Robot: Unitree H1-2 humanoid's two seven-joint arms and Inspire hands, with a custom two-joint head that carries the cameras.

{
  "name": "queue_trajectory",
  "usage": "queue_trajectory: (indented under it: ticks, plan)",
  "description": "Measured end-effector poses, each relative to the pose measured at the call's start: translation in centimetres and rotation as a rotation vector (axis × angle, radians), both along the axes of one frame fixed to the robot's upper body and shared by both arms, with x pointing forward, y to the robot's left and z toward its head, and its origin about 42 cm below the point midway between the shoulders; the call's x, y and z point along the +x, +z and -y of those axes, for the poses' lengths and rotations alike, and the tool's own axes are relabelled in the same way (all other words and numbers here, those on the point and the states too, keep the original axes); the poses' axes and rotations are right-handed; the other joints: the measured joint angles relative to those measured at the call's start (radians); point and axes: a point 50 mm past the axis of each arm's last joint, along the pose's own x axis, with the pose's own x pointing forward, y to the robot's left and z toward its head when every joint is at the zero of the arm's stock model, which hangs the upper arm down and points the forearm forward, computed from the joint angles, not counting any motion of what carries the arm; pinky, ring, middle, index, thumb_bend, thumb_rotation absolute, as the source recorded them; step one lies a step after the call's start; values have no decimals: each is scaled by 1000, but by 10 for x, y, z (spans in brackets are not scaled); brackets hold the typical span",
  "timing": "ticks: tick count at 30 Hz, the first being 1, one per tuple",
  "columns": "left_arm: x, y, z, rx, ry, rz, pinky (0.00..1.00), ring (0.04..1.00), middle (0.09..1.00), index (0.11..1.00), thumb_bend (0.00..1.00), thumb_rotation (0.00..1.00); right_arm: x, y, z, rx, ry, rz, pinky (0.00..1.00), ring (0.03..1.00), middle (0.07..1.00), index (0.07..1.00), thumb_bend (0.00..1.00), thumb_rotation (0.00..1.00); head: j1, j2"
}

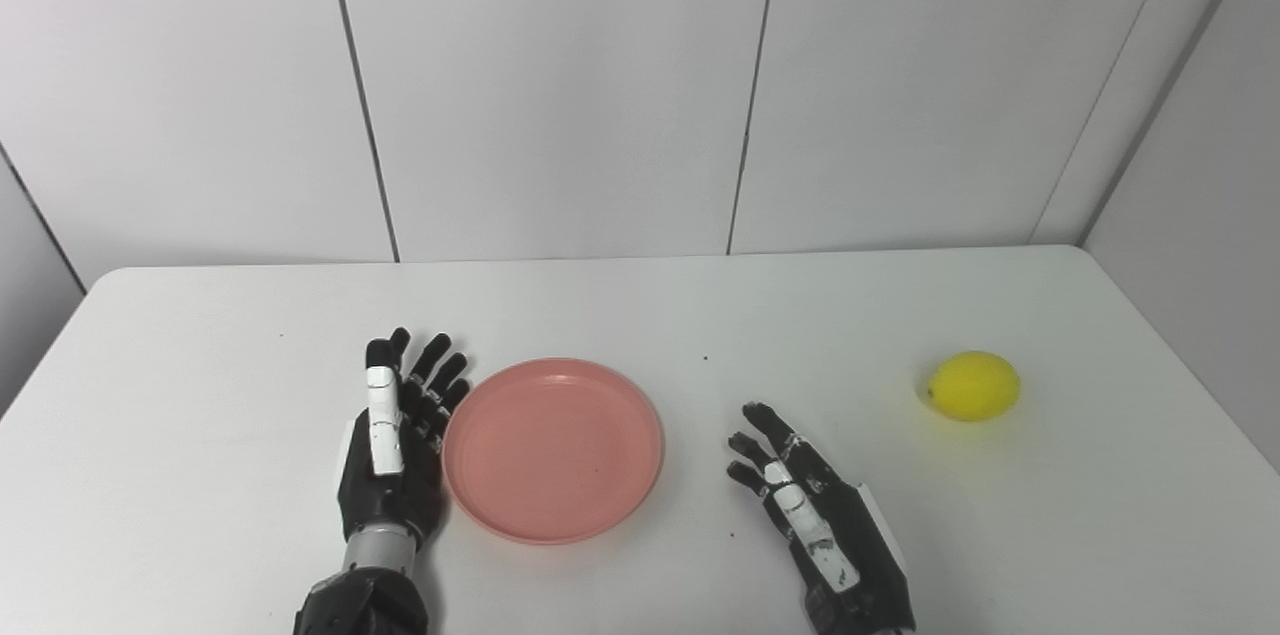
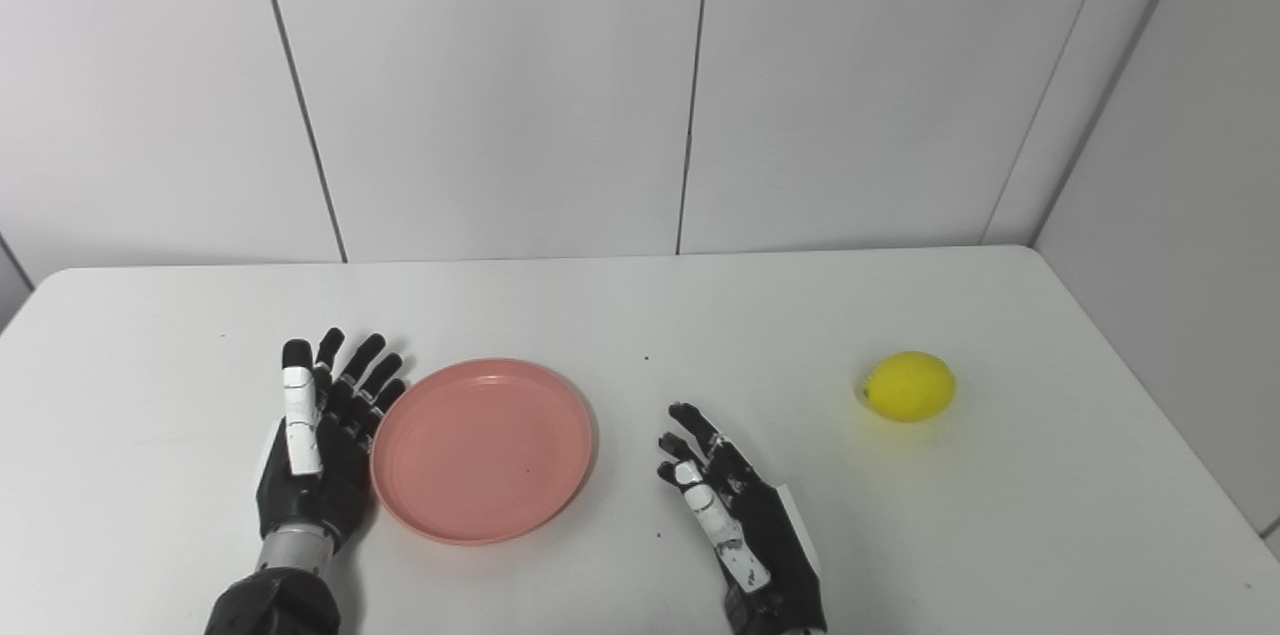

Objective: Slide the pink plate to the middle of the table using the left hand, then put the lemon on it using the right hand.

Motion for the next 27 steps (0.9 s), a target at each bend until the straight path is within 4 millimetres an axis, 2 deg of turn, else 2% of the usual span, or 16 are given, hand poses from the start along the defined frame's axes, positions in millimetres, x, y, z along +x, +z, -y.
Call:
queue_trajectory:
  ticks: [12,27]
  plan:
    - [0,0,-3,20,-10,2,892,863,874,965,819,815,2,0,-3,2,0,0,870,881,930,837,785,626,0,0]
    - [0,-1,-1,14,-32,5,935,893,903,994,823,837,4,0,-4,3,-14,-2,859,883,920,846,792,625,-32,-11]
